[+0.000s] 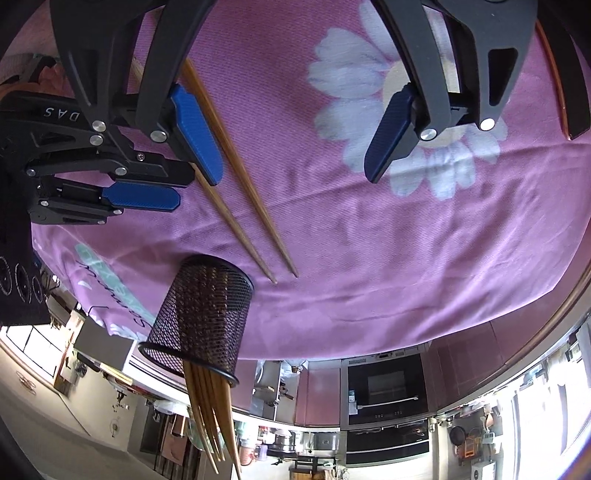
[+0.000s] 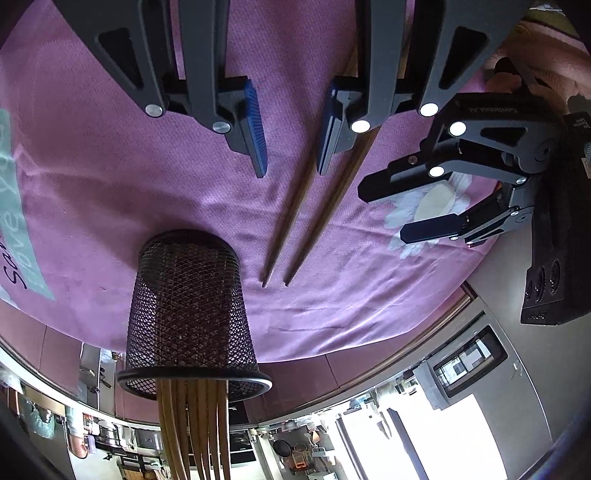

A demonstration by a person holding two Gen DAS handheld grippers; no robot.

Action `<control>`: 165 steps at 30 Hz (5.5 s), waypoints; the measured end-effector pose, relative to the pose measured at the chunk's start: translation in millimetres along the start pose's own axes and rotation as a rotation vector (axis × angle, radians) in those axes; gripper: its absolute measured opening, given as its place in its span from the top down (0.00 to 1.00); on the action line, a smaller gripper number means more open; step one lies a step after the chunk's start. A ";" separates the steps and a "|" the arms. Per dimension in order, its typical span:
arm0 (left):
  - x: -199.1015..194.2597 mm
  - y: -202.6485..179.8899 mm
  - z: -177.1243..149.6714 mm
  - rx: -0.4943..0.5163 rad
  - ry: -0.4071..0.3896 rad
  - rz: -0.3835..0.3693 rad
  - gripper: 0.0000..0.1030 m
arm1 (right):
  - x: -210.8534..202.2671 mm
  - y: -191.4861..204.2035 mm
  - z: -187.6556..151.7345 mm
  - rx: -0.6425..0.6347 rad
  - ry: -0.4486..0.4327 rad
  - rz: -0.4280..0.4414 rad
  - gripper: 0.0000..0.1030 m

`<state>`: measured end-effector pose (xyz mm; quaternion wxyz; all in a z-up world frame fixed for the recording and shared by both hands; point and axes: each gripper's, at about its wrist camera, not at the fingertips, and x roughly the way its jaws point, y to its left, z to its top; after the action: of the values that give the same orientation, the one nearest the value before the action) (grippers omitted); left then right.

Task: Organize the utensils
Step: 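Close the right gripper on one lying chopstick while the left gripper closes on the other, then lift both held chopsticks upright and carry them over the black mesh cup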

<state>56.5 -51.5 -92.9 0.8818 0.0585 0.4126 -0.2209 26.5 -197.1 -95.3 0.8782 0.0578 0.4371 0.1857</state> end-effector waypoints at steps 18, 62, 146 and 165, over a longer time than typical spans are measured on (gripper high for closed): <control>14.5 -11.2 -1.3 0.049 0.042 0.009 0.46 | 1.9 -3.6 4.0 0.008 -0.002 0.004 0.77; 31.3 2.6 18.7 -0.073 0.052 -0.018 0.89 | 25.1 8.2 28.5 -0.069 0.009 -0.099 0.90; -65.8 2.7 51.3 -0.112 -0.179 -0.200 0.93 | -98.3 -20.2 35.0 0.014 -0.347 0.019 0.95; -73.6 1.0 63.0 -0.105 -0.219 -0.233 0.93 | -116.1 -22.6 42.6 0.014 -0.401 0.021 0.95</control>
<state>59.8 -43.5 3.5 0.8917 -0.0605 0.3290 -0.3050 2.6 -259.2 11.5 0.9451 0.1042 0.2542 0.1769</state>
